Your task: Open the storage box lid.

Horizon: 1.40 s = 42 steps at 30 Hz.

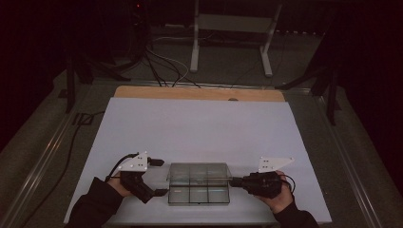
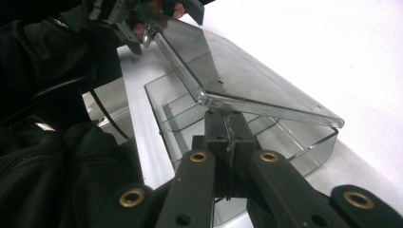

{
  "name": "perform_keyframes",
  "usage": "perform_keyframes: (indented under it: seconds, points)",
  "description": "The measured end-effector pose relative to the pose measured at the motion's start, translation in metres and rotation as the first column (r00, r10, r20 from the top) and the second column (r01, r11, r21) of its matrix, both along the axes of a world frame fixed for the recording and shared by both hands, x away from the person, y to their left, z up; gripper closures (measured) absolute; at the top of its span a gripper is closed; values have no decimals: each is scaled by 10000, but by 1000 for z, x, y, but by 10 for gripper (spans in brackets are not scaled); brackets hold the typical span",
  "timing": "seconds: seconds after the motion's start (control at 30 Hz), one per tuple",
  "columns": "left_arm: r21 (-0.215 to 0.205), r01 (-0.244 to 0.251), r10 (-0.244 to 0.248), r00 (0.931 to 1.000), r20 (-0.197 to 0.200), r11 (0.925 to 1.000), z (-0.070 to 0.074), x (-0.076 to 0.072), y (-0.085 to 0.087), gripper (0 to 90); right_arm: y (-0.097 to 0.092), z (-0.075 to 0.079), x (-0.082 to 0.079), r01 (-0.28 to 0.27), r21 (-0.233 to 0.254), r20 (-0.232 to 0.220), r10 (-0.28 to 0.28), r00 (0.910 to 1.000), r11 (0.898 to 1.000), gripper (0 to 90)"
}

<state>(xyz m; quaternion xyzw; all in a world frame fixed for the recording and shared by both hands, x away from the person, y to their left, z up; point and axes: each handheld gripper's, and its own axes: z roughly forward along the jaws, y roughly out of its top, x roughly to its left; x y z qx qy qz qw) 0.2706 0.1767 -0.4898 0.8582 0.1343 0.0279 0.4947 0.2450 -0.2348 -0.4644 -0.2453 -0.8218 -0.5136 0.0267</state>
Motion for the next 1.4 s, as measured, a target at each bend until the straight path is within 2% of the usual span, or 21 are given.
perform_keyframes:
  seconds: [0.23,0.33,0.37,0.6,0.83,0.93,1.1,1.3,1.4]
  points:
    - [-47,-141,142,9997,199,9999,1,3,1,93,2,2,2,67,50,78,-67,9999,10000,896]
    - [-122,-277,280,9993,263,9995,2,4,2,177,3,4,2,101,90,136,-102,9999,9999,897]
    - [-94,-346,349,9990,278,9994,1,5,2,178,3,4,3,117,105,142,-118,9998,9999,896]
    - [245,-423,400,9953,878,9988,0,5,0,316,3,6,5,201,162,160,-203,9997,9997,896]
    - [795,-1041,886,9799,1787,9914,-1,5,-2,477,4,7,7,268,217,159,-272,9995,9994,896]
    - [750,-1012,851,9775,1928,9920,-1,5,-2,513,4,8,7,289,241,150,-293,9995,9993,896]
    - [1138,-1055,776,9709,2265,9879,-3,7,-6,582,4,9,9,347,285,172,-352,9992,9990,897]
    - [1376,-1398,990,9583,2681,9806,-5,10,-9,642,4,10,11,396,319,194,-402,9990,9987,896]
    - [1402,-1293,867,9573,2759,9816,-5,10,-12,667,4,10,12,406,383,134,-412,9991,9984,896]
